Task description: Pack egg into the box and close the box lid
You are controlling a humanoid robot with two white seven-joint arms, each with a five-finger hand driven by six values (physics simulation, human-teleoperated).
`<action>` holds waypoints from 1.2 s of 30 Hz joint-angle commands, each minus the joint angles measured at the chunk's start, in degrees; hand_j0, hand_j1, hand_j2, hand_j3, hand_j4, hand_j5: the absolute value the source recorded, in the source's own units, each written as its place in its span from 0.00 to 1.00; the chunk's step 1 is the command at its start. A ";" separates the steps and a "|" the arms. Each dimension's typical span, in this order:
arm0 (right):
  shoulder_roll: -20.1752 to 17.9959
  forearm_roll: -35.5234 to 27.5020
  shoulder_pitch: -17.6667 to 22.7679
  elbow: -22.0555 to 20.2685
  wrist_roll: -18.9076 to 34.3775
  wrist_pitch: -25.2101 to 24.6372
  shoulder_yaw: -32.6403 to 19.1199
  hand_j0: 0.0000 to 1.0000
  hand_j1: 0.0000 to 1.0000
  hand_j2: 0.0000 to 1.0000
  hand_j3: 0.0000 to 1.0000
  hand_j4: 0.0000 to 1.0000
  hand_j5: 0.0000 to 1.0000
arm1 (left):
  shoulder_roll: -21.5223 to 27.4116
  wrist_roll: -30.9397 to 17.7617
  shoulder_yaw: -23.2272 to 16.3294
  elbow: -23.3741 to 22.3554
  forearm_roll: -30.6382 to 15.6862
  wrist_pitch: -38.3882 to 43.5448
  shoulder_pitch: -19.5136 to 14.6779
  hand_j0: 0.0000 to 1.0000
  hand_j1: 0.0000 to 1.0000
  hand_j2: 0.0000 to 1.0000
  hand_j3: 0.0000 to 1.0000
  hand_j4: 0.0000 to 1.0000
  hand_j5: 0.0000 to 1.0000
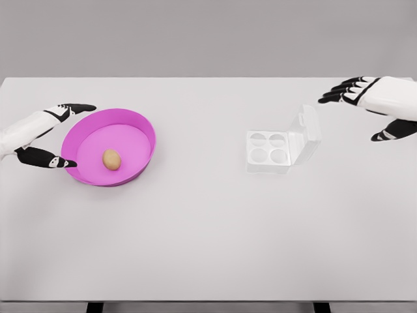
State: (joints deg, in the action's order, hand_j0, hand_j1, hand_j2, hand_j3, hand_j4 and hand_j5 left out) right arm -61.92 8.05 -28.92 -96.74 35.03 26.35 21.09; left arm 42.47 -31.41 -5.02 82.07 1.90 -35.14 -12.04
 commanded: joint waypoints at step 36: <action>6.63 2.05 21.44 -1.52 -0.03 0.46 -20.48 1.00 1.00 1.00 1.00 1.00 1.00 | -2.30 -0.14 -11.94 -0.15 4.25 0.14 -5.98 0.82 0.82 0.82 0.82 0.82 0.82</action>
State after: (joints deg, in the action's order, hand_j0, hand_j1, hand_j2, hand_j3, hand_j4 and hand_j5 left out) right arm -57.57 9.79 -6.86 -98.15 35.04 27.17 1.31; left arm 40.19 -31.58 -16.75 81.97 6.72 -35.15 -18.02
